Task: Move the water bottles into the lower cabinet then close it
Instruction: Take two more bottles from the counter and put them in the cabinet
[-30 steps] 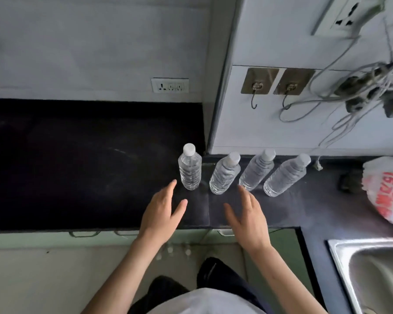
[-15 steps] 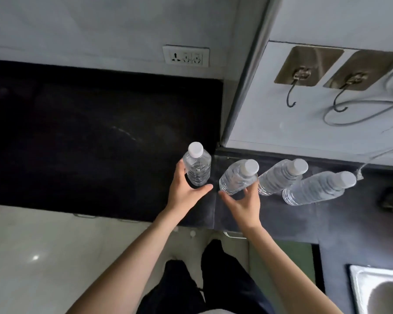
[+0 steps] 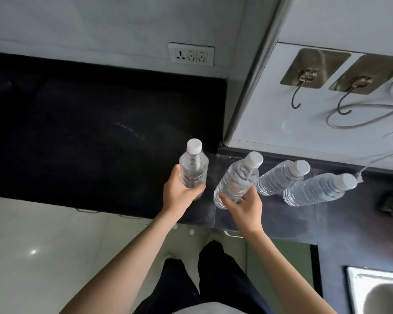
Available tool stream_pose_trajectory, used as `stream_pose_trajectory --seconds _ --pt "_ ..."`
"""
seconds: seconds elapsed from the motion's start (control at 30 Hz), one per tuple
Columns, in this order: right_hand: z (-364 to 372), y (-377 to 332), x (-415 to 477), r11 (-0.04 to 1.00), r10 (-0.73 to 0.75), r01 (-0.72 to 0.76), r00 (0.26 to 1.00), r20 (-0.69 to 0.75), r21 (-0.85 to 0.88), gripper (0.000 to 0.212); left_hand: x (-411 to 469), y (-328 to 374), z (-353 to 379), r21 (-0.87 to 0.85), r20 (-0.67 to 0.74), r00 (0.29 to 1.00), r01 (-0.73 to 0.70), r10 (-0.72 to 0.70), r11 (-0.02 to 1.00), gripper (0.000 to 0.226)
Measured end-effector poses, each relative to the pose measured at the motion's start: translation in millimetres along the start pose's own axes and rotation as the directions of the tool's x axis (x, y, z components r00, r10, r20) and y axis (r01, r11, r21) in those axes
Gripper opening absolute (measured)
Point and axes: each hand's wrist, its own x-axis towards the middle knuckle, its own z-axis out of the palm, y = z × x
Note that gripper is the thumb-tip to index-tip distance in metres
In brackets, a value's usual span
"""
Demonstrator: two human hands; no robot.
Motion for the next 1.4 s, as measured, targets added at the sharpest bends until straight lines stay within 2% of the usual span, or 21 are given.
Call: stream_pose_trajectory --seconds 0.23,0.37,0.5,0.6,0.7,0.83,1.03,1.2,1.4 --pt "-3 -56 -15 0.992 -0.124 0.129 0.968 0.22 -0.006 0.05 -40 25 -55 -0.101 -0.125 0.992 -0.029 0.017 0.994 0.046" --pt "13 -99 -17 0.966 -0.254 0.253 0.902 0.35 0.048 0.049 -62 47 -95 -0.184 -0.288 0.958 -0.063 0.008 0.981 0.042" --pt "45 -128 -25 0.938 -0.336 0.33 0.801 0.496 0.104 0.045 -95 49 -128 -0.218 -0.464 0.885 -0.075 -0.036 0.973 0.043" --pt "72 -137 -42 0.921 -0.368 0.366 0.707 0.604 0.133 0.032 -127 37 -143 -0.253 -0.595 0.792 -0.021 -0.139 0.967 0.035" --pt "100 -127 -68 0.926 -0.314 0.367 0.626 0.713 0.085 0.025 -169 8 -151 -0.351 -0.682 0.66 0.082 -0.314 0.933 0.029" --pt "134 -102 -114 0.937 -0.155 0.347 0.495 0.855 -0.032 0.024 -237 -45 -159 -0.48 -0.712 0.502 0.163 -0.492 0.862 0.029" --pt "182 -75 -212 0.881 -0.106 0.472 0.287 0.952 -0.044 0.03 -336 -108 -181 -0.612 -0.732 0.261 0.155 -0.629 0.776 0.027" --pt "230 -52 -308 0.86 -0.054 0.509 0.16 0.986 -0.035 0.029 -408 -164 -223 -0.653 -0.721 0.154 0.176 -0.676 0.736 0.028" --pt "295 -38 -418 0.84 -0.013 0.542 0.057 0.998 -0.02 0.028 -486 -217 -292 -0.69 -0.707 0.041 0.18 -0.706 0.701 0.029"
